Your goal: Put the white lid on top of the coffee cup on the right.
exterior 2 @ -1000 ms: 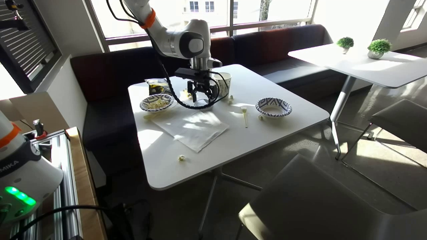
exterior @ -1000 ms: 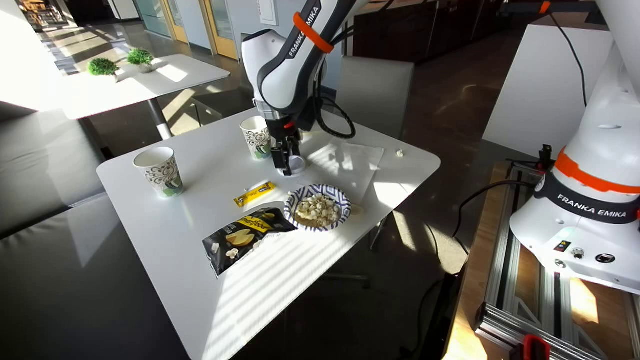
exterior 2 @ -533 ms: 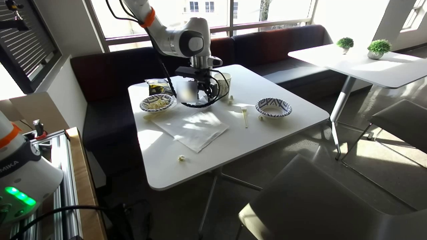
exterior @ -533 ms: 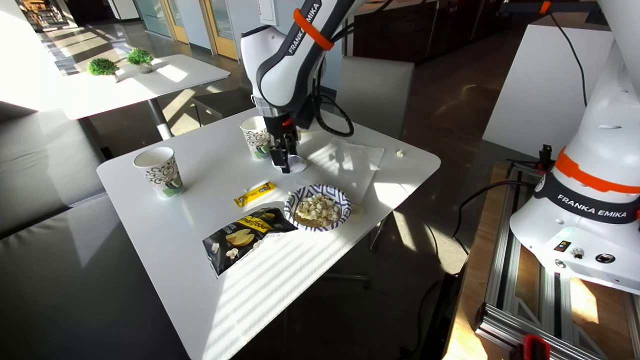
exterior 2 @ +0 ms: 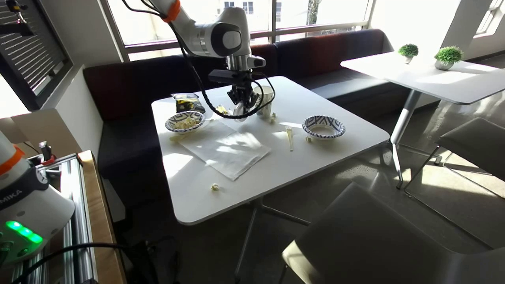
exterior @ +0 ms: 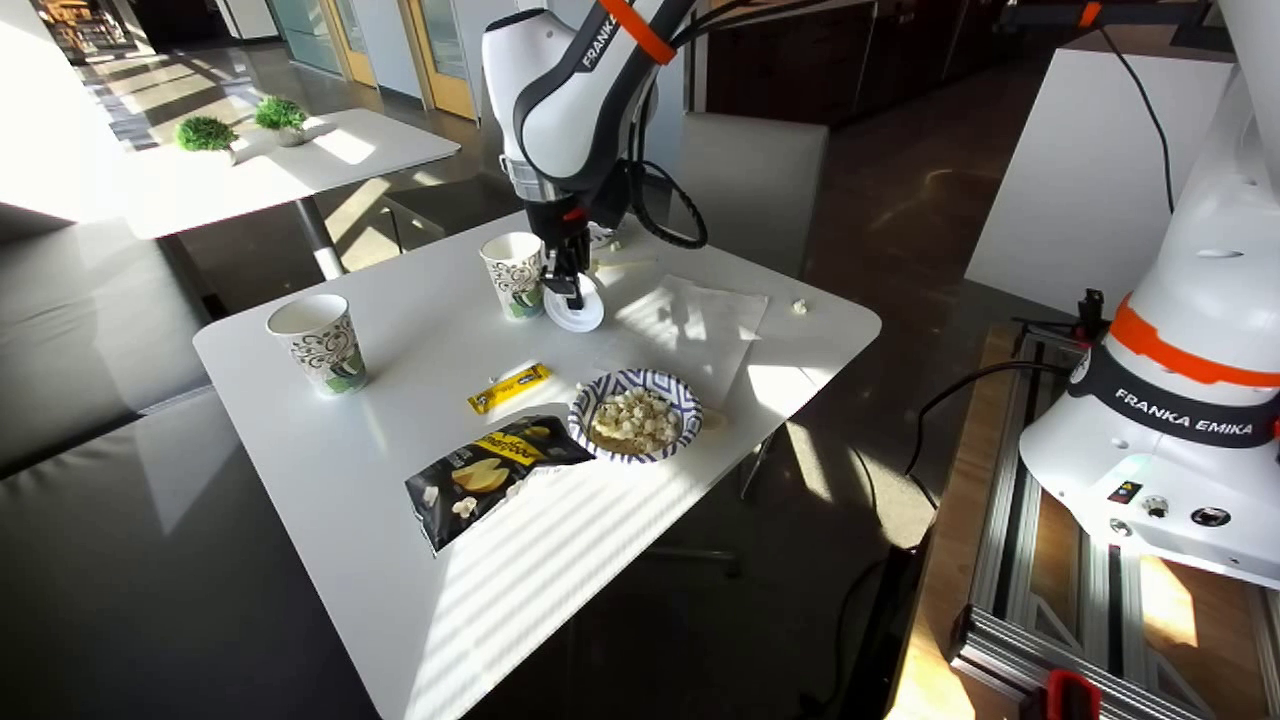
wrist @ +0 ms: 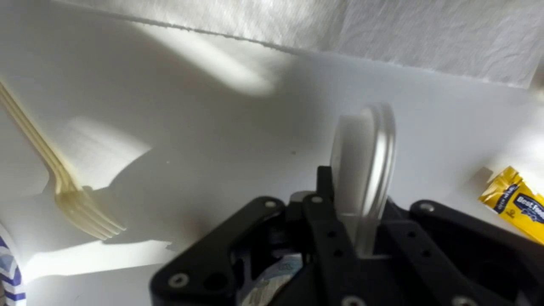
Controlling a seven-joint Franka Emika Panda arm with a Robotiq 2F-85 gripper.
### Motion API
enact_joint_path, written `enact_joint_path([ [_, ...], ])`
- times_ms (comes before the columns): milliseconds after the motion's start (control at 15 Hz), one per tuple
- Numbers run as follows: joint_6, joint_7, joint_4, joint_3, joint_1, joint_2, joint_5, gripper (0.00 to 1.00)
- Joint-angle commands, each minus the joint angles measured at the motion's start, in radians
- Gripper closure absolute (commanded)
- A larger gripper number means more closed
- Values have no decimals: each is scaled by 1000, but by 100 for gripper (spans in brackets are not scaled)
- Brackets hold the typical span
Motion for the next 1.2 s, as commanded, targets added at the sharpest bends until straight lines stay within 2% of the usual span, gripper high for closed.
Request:
enact_joint_path([
  [0, 6, 29, -50, -11, 8, -47, -27, 89],
  [133, 6, 28, -57, -11, 7, -57, -28, 87],
  [333, -3, 3, -76, 7, -1, -83, -15, 91],
  [400, -12, 9, -85, 5, 7, -97, -23, 86],
  [467, -15, 4, -95, 10, 9, -111, -26, 93],
  [533, -15, 23, -103, 4, 20, -124, -37, 92],
  [667, -23, 41, -118, -3, 39, -153, -66, 100],
  [733, -31, 61, -124, -9, 52, -170, -88, 99],
  [800, -45, 99, -127, -22, 72, -185, -125, 99],
  [933, -122, 259, -112, -58, 130, -211, -219, 96],
  [1133, -243, 402, -89, -50, 178, -241, -329, 97],
])
